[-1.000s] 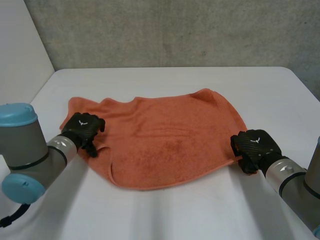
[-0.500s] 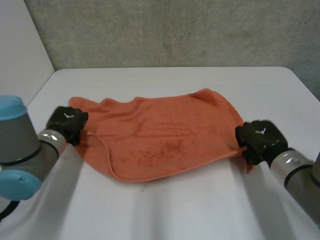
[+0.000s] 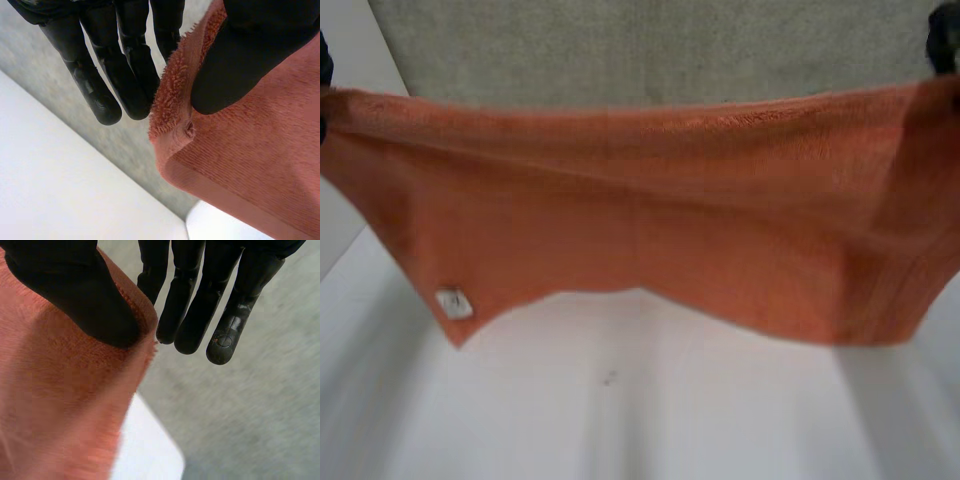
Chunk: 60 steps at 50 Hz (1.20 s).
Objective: Fold the laundry
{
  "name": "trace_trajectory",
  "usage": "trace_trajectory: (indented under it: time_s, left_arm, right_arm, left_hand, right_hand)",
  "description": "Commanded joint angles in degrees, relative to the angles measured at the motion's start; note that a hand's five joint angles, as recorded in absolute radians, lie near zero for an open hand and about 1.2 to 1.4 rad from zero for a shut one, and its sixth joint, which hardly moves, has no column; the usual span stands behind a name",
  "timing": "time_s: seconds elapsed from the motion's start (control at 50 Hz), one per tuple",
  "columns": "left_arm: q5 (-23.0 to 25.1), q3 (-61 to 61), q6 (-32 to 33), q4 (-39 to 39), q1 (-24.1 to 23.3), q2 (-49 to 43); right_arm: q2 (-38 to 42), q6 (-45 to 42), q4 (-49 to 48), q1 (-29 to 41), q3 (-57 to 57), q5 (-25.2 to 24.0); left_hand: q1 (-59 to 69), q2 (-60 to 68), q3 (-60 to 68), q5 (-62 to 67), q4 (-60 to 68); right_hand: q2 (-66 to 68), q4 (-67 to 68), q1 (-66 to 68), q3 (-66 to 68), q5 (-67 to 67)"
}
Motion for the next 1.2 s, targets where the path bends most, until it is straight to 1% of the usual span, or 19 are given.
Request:
trace_trajectory:
  time_s: [0.02, 0.06, 0.08, 0.1, 0.18, 0.26, 0.32, 0.34, 0.38, 0.44, 0.5, 0.56, 0.64, 0.78, 0.86, 0.94, 1.02, 1.16, 1.2]
  left_arm:
    - [1.19, -2.01, -0.20, -0.89, 2.69, -11.35]
    - [1.01, -1.75, -0.20, -0.89, 2.25, -15.06]
    - [1.01, -1.23, -0.20, -0.89, 1.73, -16.97]
    - [0.84, 0.35, 0.06, -0.80, 0.33, -22.56]
    - [-0.21, 7.54, 0.06, -0.89, -2.92, -31.46]
    - [-2.58, 16.67, 0.32, -0.71, -5.91, -36.23]
    - [-3.20, 20.91, 0.15, -0.45, -6.89, -36.76]
    - [-3.38, 26.76, -0.46, 0.94, -7.59, -36.42]
    - [-3.64, 30.14, -0.56, 3.84, -8.03, -35.80]
    - [-3.82, 32.71, -1.52, 14.64, -9.09, -32.65]
    - [-5.22, 31.05, -4.67, 25.70, -9.00, -28.08]
    - [-7.68, 26.56, -8.55, 32.24, -8.91, -24.47]
    - [-7.86, 23.21, -10.14, 32.51, -8.56, -23.67]
    - [-6.37, 9.77, -11.63, 32.42, -8.12, -23.58]
    - [-3.04, -0.74, -12.77, 33.21, -7.34, -23.84]
    - [-1.19, -6.91, -13.12, 33.74, -5.76, -24.28]
    - [-0.66, -12.64, -13.30, 35.15, -4.69, -28.15]
    - [-0.83, -15.19, -13.30, 35.15, -1.88, -28.77]
    - [-0.74, -15.54, -13.30, 35.06, -1.27, -28.68]
  right_arm:
    - [9.65, -5.53, 1.12, -0.17, 6.99, 0.43]
    - [10.89, -5.71, 0.94, -0.17, 7.26, 0.52]
    - [15.08, -5.80, 0.16, -0.09, 7.61, 1.13]
    - [16.42, -5.80, -0.29, 0.00, 7.52, 1.48]
    - [21.87, -5.80, -4.40, 0.35, 6.13, 3.85]
    - [23.73, -5.36, -9.24, 0.53, 2.17, 6.75]
    - [23.82, -3.96, -16.27, 2.55, -6.34, 10.36]
    - [23.82, -2.99, -18.03, 3.16, -8.37, 10.97]
    - [23.38, 0.86, -24.42, 4.39, -13.10, 12.46]
    - [21.37, 5.09, -31.73, 4.57, -15.06, 13.88]
    - [13.04, 9.92, -44.37, 4.05, -10.35, 14.93]
    - [8.89, 10.46, -47.31, 4.57, -6.29, 14.85]
    - [7.56, 10.29, -43.64, 4.31, 1.34, 12.92]
    - [7.65, 10.20, -38.44, 4.04, 14.36, 8.35]
    - [7.82, 10.11, -39.14, 4.13, 22.01, 6.24]
    - [10.36, 10.11, -40.63, 4.13, 26.85, 3.34]
    - [18.26, 10.20, -41.95, 4.05, 32.12, 0.00]
    - [21.97, 11.17, -42.04, 3.25, 34.77, -0.01]
    - [23.11, 11.34, -42.56, 1.59, 36.17, -0.01]
  left_hand:
    - [14.99, 11.47, 11.77, 14.55, 11.54]
    - [14.99, 11.47, 11.77, 14.55, 11.54]
    - [14.99, 11.47, 11.77, 14.55, 11.54]
    - [14.99, 11.47, 11.77, 14.55, 11.54]
    - [14.99, 11.47, 11.77, 14.55, 11.54]
    - [14.99, 11.47, 11.77, 14.55, 11.54]
    - [14.99, 11.47, 11.77, 14.55, 11.54]
    - [14.99, 11.47, 11.77, 14.55, 11.54]
    - [14.99, 11.47, 11.77, 14.55, 11.54]
    - [14.99, 11.47, 11.77, 14.55, 11.54]
    - [14.99, 11.47, 11.77, 14.55, 11.54]
    - [14.99, 11.47, 11.77, 14.55, 11.54]
    - [14.99, 11.47, 11.77, 14.55, 11.54]
    - [14.99, 11.47, 11.77, 14.55, 11.54]
    - [14.99, 11.47, 11.77, 14.55, 11.54]
    - [14.99, 11.47, 11.77, 14.55, 11.54]
    - [14.99, 11.47, 11.77, 14.55, 11.54]
    - [14.99, 11.47, 11.77, 14.55, 11.54]
    - [14.99, 11.47, 11.77, 14.55, 11.54]
  right_hand:
    - [12.48, 11.66, 23.69, 11.86, 12.83]
    - [12.48, 11.66, 23.69, 11.86, 12.83]
    - [12.48, 11.66, 23.69, 11.86, 12.83]
    - [12.48, 11.66, 23.69, 11.86, 12.83]
    - [12.48, 11.66, 23.69, 11.86, 12.83]
    - [12.48, 11.66, 23.69, 11.86, 12.83]
    - [12.48, 11.66, 23.69, 11.86, 12.83]
    - [12.48, 11.66, 23.69, 11.86, 12.83]
    - [12.48, 11.66, 23.69, 11.86, 12.83]
    - [12.48, 11.66, 23.69, 11.86, 12.83]
    - [12.48, 11.66, 23.69, 11.86, 12.83]
    - [12.48, 11.66, 23.69, 11.86, 12.83]
    - [12.48, 11.66, 23.69, 11.86, 12.83]
    - [12.48, 11.66, 23.69, 11.86, 12.83]
    - [12.48, 11.66, 23.69, 11.86, 12.83]
    - [12.48, 11.66, 23.69, 11.86, 12.83]
    - [12.48, 11.66, 23.69, 11.86, 12.83]
    - [12.48, 11.66, 23.69, 11.86, 12.83]
    - [3.34, 2.52, 14.56, 2.73, 3.70]
